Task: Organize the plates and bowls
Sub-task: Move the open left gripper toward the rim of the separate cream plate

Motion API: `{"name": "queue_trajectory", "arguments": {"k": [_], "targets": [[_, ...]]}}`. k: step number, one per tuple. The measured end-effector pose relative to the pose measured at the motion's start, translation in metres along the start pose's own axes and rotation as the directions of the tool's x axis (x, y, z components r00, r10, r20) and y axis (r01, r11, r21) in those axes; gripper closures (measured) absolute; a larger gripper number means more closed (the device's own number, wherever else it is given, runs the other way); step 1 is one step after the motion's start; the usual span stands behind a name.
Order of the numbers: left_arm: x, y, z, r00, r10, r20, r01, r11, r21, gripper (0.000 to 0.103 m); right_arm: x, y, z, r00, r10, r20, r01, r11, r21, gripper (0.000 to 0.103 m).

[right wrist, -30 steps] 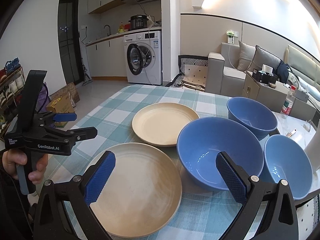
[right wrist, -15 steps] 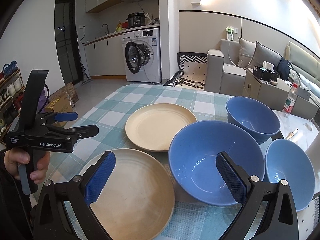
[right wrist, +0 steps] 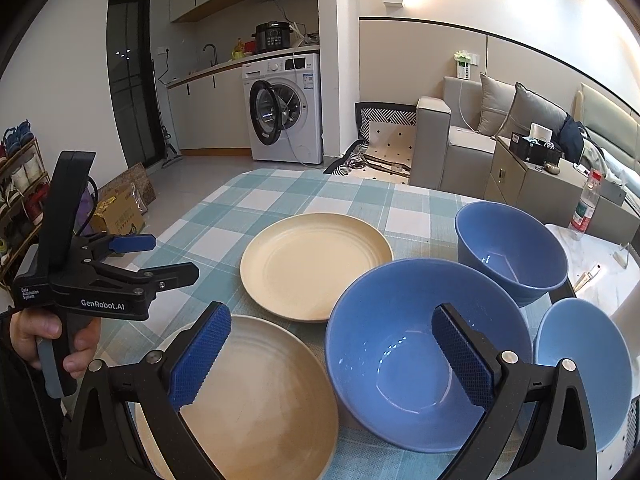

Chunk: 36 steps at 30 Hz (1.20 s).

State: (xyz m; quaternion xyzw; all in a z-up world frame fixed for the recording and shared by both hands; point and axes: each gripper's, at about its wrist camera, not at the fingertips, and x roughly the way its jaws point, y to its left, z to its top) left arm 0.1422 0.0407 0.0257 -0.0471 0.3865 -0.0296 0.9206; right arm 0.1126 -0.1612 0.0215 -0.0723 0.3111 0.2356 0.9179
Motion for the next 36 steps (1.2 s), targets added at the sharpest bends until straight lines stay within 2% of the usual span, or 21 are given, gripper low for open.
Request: {"name": "queue_trajectory", "arguments": {"k": [30,34,36], "targets": [[0.047,-0.003,0.013,0.997,0.037,-0.066,-0.037,0.999,0.010,0.002,0.040,-0.025,0.017,0.998,-0.012,-0.061,0.014,0.999,0.035,0.001],[0.057,-0.003,0.013,0.995,0.048,-0.093,-0.047,0.999,0.015,0.013,0.044,-0.027,0.017,0.997,-0.020,-0.069,0.023,0.999,0.034,0.001],[0.062,-0.004,0.013,0.993,0.054,-0.103,-0.053,0.998,0.016,0.015,0.045,-0.026,0.017,0.997,-0.024,-0.073,0.027,0.999,0.030,0.001]]}}
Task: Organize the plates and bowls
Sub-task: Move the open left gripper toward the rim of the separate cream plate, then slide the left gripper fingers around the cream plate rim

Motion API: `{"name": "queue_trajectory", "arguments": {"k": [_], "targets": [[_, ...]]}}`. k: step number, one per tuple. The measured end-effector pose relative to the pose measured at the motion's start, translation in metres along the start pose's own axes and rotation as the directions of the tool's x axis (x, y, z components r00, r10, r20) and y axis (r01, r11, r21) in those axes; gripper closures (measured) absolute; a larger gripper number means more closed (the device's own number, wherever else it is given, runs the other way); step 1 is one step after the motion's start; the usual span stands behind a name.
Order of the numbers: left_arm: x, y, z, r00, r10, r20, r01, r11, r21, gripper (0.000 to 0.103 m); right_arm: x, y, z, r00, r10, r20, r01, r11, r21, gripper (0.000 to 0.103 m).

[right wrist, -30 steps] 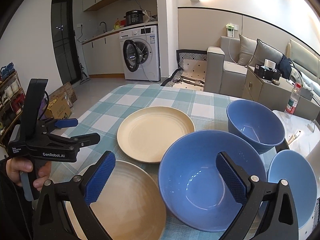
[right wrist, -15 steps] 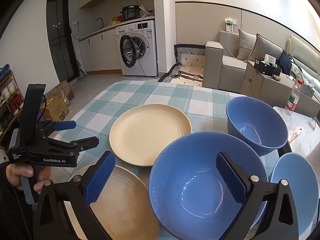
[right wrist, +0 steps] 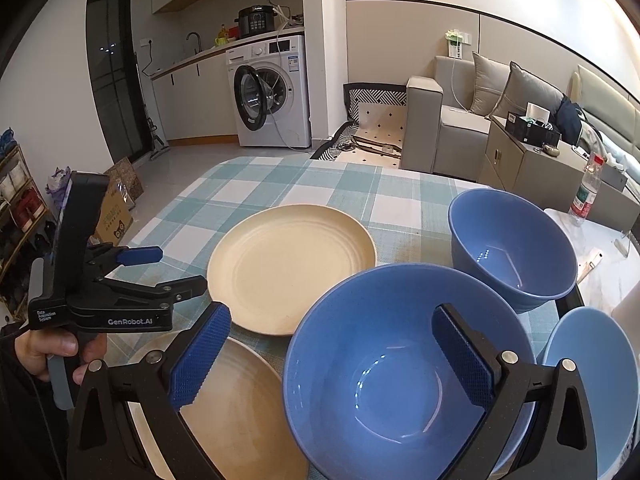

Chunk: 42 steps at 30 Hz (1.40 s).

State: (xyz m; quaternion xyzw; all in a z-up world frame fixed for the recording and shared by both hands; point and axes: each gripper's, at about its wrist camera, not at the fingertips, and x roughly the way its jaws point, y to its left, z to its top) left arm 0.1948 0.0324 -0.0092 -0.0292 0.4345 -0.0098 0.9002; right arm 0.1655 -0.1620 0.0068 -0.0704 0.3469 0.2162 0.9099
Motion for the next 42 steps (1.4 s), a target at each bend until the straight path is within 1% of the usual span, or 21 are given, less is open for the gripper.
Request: {"name": "queue_trajectory", "arguments": {"k": [4,6,7,8,16,22,29,35,42], "targets": [[0.009,0.000,0.000,1.000,0.007,-0.023,-0.007,1.000,-0.005,0.027,0.000,0.000,-0.001,1.000,-0.003,0.000,0.003,1.000,-0.002,0.001],[0.012,0.001,0.000,1.000,0.008,-0.029,-0.008,1.000,-0.009,0.029,0.000,0.000,-0.001,1.000,-0.005,0.000,0.005,1.000,-0.002,0.001],[0.013,0.000,0.000,0.999,0.016,-0.028,-0.016,1.000,-0.005,0.038,0.000,0.000,-0.001,1.000,-0.005,0.001,0.005,1.000,-0.002,0.001],[0.014,0.000,0.000,0.999,0.019,-0.032,-0.019,1.000,-0.001,0.044,0.000,-0.001,-0.001,1.000,-0.005,0.000,0.005,1.000,-0.003,0.001],[0.021,-0.001,0.002,0.999,0.011,-0.051,-0.011,1.000,-0.005,0.045,-0.002,-0.004,-0.002,1.000,-0.010,0.001,0.010,1.000,0.001,0.001],[0.031,0.001,0.006,0.997,0.042,-0.067,-0.043,0.999,-0.019,0.045,-0.003,-0.007,-0.003,1.000,-0.015,0.001,0.015,1.000,0.003,0.001],[0.031,0.005,0.005,0.995,0.077,-0.065,-0.079,0.997,-0.026,0.045,-0.008,-0.012,-0.006,1.000,-0.022,0.002,0.022,1.000,0.011,0.001],[0.028,0.015,0.002,0.993,0.094,-0.065,-0.097,0.995,-0.040,0.045,-0.008,-0.015,-0.006,1.000,-0.015,0.006,0.015,1.000,0.024,0.001],[0.023,0.028,-0.006,0.994,0.096,-0.060,-0.100,0.993,-0.068,0.045,-0.007,-0.010,-0.006,1.000,-0.012,0.000,0.012,1.000,0.012,0.001]]}}
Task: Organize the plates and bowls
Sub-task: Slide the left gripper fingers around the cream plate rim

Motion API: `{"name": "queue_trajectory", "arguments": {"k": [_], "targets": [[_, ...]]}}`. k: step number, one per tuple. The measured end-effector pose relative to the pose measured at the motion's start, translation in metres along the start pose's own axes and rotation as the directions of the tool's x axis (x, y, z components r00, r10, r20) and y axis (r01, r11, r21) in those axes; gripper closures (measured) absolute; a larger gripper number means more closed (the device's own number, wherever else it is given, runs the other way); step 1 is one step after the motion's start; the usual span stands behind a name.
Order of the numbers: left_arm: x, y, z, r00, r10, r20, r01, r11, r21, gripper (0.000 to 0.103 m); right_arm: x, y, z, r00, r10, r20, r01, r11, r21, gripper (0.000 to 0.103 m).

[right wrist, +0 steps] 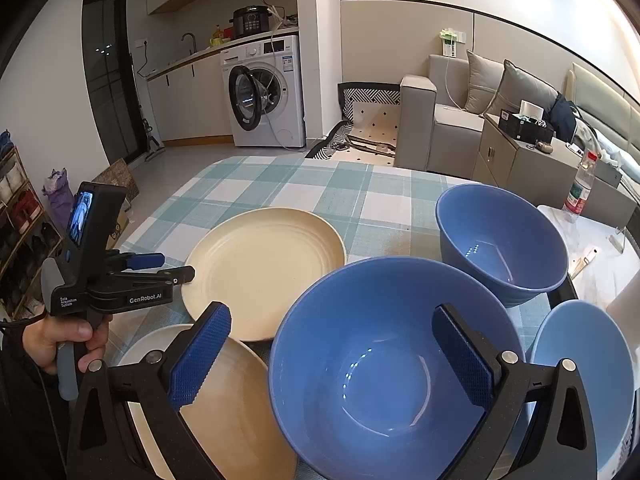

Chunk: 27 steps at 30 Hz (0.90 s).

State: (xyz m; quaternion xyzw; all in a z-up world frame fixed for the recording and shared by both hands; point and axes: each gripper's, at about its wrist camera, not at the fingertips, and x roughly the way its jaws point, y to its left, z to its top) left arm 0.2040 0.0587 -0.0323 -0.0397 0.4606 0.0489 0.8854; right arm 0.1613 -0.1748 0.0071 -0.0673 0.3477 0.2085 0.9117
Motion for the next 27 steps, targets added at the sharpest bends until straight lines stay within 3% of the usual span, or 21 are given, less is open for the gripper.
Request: {"name": "queue_trajectory", "arguments": {"k": [27], "targets": [[-0.021,0.045,-0.031,0.999,-0.026,0.024,0.028,0.998,-0.056,0.045,0.019,0.047,0.021,0.999,0.023,-0.035,-0.025,0.998,-0.064,0.001]]}}
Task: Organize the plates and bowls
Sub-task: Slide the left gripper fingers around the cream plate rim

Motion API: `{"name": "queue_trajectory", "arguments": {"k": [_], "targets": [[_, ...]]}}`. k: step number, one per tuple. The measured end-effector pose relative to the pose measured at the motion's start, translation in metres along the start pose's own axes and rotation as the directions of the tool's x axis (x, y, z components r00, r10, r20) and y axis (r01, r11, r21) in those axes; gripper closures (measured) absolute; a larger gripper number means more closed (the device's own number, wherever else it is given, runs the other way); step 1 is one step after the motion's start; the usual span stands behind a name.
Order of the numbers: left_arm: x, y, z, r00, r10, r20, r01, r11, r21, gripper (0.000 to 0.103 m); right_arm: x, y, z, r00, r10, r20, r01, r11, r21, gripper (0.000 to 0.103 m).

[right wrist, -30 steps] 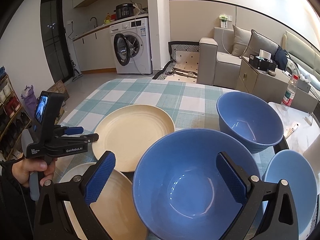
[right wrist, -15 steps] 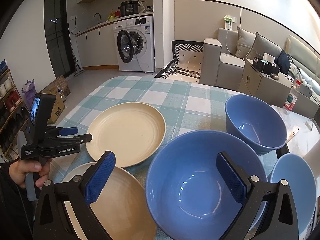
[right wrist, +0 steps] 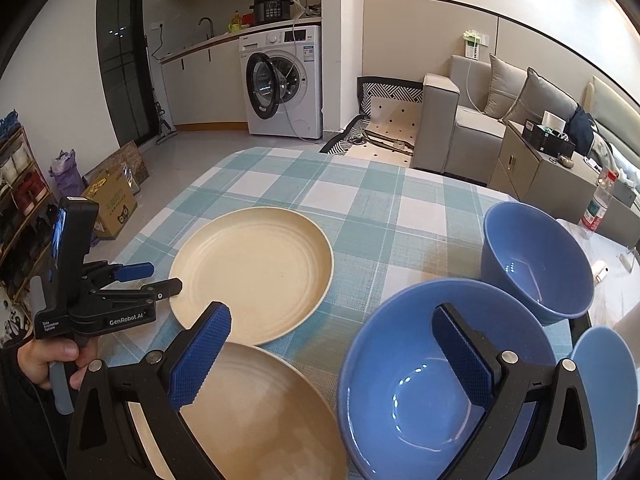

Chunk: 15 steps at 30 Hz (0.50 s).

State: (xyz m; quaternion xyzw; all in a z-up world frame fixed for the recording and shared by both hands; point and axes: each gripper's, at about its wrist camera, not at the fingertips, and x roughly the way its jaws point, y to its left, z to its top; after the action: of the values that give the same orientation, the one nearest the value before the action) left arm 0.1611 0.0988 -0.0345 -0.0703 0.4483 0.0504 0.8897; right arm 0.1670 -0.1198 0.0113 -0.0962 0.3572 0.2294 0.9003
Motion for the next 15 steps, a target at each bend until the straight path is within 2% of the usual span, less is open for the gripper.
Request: {"name": "queue_trajectory", "arguments": {"k": [15], "targets": [[-0.003,0.009,-0.003,1.000,-0.011,0.001,0.011,1.000,-0.005,0.045,0.033,0.021,0.022,0.998,0.029,-0.052,-0.029,1.000,0.001,0.001]]}}
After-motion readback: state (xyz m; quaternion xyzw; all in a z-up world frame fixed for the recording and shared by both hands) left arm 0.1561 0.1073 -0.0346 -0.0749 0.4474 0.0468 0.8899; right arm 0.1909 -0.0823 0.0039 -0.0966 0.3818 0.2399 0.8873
